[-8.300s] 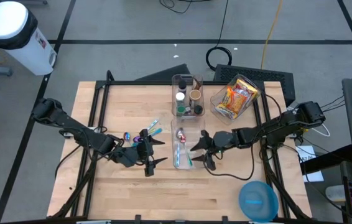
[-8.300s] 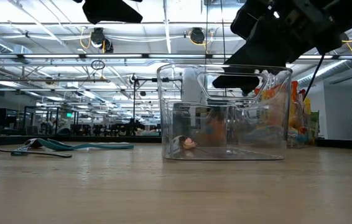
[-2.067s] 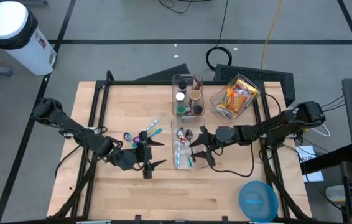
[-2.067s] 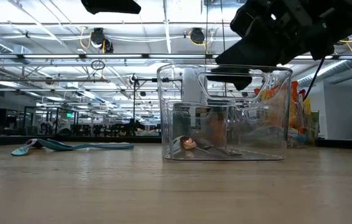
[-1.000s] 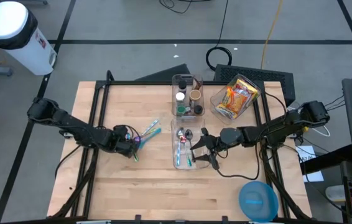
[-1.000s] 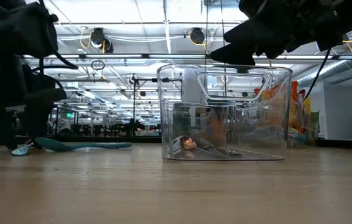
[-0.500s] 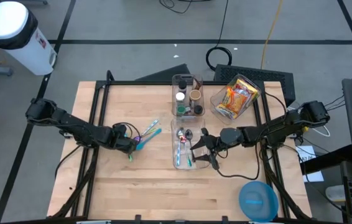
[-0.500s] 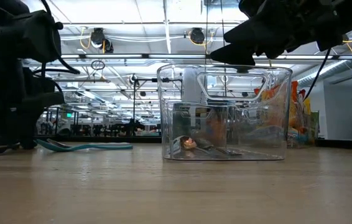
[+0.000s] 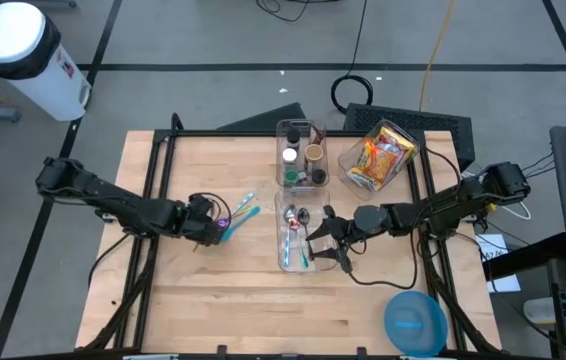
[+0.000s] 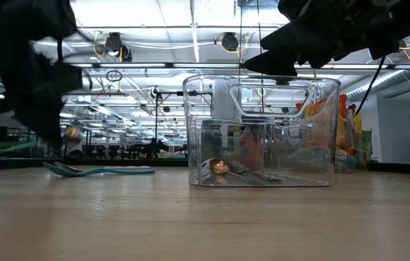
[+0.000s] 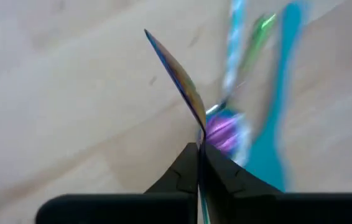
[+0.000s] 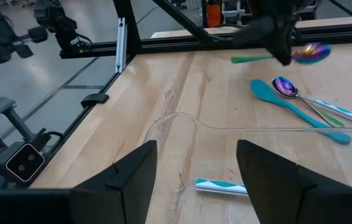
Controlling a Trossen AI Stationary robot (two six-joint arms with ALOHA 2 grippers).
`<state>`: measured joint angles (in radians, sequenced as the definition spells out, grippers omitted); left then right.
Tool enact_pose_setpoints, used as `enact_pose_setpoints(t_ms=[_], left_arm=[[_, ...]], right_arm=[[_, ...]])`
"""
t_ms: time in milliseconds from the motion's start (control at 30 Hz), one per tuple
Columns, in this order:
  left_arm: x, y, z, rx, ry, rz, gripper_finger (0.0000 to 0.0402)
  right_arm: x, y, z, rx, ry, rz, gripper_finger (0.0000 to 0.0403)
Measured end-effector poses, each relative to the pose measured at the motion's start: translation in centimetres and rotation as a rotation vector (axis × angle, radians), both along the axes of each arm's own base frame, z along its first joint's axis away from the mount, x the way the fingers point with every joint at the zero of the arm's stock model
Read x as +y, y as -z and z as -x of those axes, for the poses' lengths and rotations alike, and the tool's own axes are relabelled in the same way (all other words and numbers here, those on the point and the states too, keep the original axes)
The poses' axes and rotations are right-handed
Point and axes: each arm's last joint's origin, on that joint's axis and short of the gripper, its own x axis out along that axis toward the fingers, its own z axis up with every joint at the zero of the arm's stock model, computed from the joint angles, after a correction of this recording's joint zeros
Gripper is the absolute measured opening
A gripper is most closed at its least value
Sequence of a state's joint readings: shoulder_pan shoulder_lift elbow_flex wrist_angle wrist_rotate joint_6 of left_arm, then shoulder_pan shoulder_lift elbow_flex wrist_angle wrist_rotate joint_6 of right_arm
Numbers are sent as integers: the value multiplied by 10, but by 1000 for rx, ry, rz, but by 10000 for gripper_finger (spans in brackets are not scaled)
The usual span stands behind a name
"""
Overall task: Pick & Place Food Item
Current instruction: Put the bottom rainbow spoon into the bottom transparent bin
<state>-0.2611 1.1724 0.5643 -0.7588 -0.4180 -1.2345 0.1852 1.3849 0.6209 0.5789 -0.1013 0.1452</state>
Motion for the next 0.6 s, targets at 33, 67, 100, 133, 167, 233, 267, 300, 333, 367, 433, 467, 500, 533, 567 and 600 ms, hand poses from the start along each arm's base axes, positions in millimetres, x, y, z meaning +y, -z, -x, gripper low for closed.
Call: enact_pose_setpoints(t_ms=[33,67,100,133,167,233,267,300,333,367,433,467,500,533,567,600], left_arm=[[-2,-6,-1,-33,16,-22,7],[-4,-11,-2,-59,37,-45,8],[-8,-17,-3,-85,59,-66,9],[-11,-23,-5,-117,79,-90,9],[-16,-29,-7,-151,106,-116,7],[-26,-40,-12,-222,174,-168,5],[-32,-45,-14,-252,225,-202,6],[-38,-50,-17,-289,280,-239,7],[-44,-55,-21,-338,341,-278,8],[-51,-61,-25,-397,410,-315,9],[-65,-70,-35,-485,560,-404,6],[-71,-74,-41,-530,630,-451,5],[-77,-78,-47,-569,697,-493,5],[-82,-81,-51,-607,760,-532,5],[-87,-84,-56,-642,810,-571,7],[-91,-85,-61,-682,852,-603,9]], right_arm=[[0,0,0,0,0,0,212],[0,0,0,0,0,0,212],[0,0,0,-1,0,0,212],[0,0,0,0,0,0,212],[0,0,0,0,1,1,212],[0,0,0,-4,2,5,212],[0,-1,0,-12,2,7,212],[0,-2,-1,-24,2,7,212],[0,-4,-1,-41,1,6,212],[0,-5,-1,-60,0,8,212],[0,-9,-2,-107,-3,16,212],[0,-12,-2,-130,-3,14,212],[0,-14,-3,-151,-2,10,212],[0,-16,-3,-171,-2,5,212],[1,-17,-3,-190,-2,1,212],[1,-18,-4,-208,-3,-2,212]])
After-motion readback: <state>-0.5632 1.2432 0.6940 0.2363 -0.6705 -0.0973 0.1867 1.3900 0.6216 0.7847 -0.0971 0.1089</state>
